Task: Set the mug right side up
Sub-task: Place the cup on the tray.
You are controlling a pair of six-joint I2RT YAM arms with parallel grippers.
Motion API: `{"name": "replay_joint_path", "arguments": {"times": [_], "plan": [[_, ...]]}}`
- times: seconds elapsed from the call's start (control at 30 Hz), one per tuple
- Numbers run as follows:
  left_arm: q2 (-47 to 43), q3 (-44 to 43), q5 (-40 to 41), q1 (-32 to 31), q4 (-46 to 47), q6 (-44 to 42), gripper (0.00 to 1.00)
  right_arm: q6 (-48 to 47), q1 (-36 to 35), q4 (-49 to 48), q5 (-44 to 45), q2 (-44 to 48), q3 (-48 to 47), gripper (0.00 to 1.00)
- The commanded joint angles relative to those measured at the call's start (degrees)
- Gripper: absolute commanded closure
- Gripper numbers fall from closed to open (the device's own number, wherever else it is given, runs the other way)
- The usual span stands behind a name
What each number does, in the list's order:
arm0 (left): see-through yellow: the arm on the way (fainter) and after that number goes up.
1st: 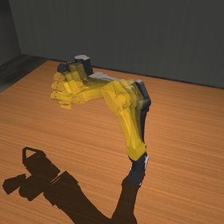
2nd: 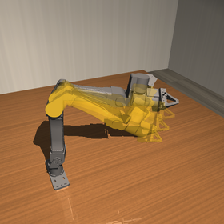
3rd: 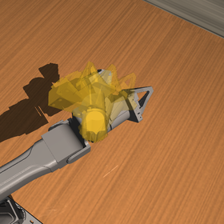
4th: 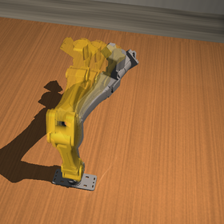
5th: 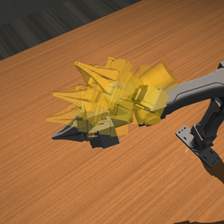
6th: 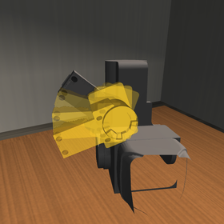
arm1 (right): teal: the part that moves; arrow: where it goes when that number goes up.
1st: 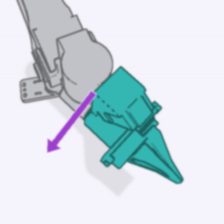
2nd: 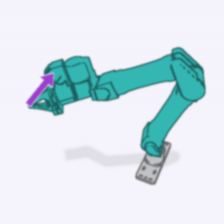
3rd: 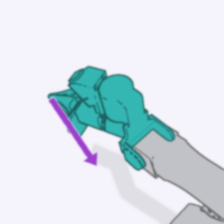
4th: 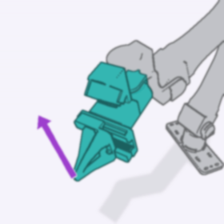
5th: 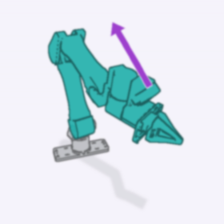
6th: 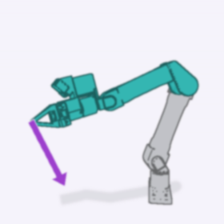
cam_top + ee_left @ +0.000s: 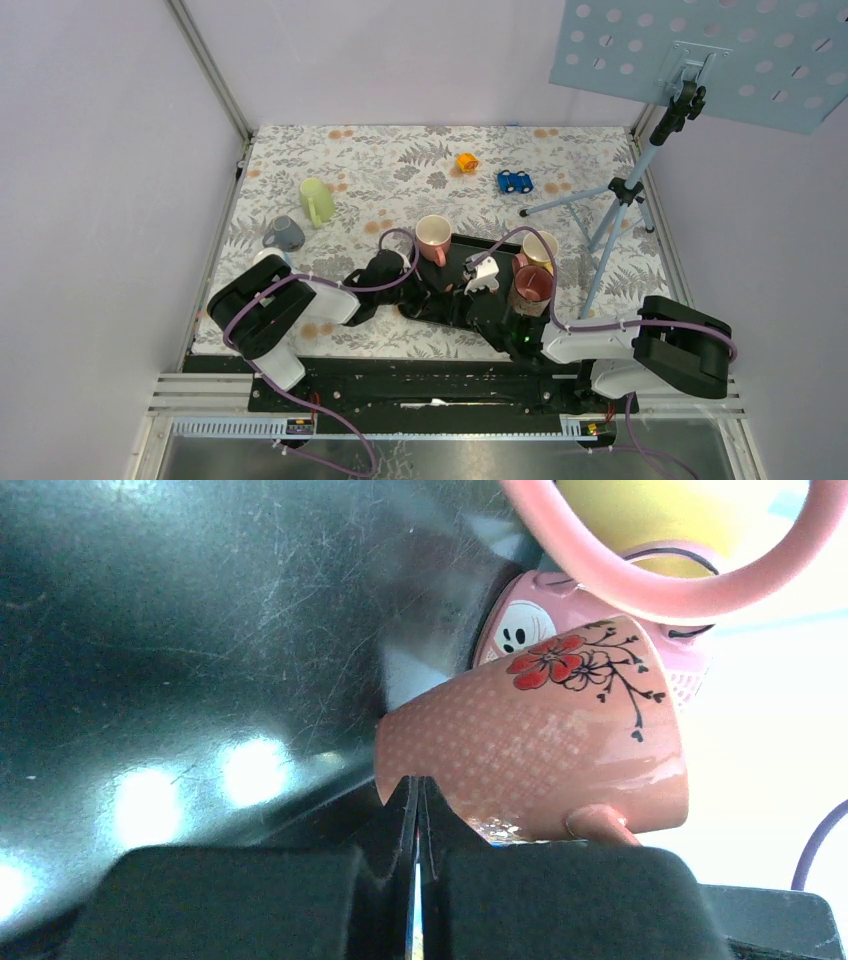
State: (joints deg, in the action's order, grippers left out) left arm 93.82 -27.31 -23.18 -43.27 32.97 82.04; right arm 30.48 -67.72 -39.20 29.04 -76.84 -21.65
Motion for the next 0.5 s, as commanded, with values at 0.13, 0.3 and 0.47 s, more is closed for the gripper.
{"name": "replay_joint_path", "arguments": {"times": [0.13, 0.3, 0.47], "plan": [[-3.02, -3.86, 2.74, -0.11, 3.33, -2.03, 1.0, 1.58, -1.89, 1.34, -2.58, 1.46, 3.27, 1.0], [-6.67, -4.61, 4.48, -0.47, -2.09, -5.18, 1.0, 0.36, -1.89, 0.98, -3.11, 1.07, 3.25, 1.0], [-12.29, -5.68, 7.61, -0.49, -11.33, -9.81, 1.0, -3.31, -1.89, 2.58, -2.3, 3.18, 3.86, 1.0]]}}
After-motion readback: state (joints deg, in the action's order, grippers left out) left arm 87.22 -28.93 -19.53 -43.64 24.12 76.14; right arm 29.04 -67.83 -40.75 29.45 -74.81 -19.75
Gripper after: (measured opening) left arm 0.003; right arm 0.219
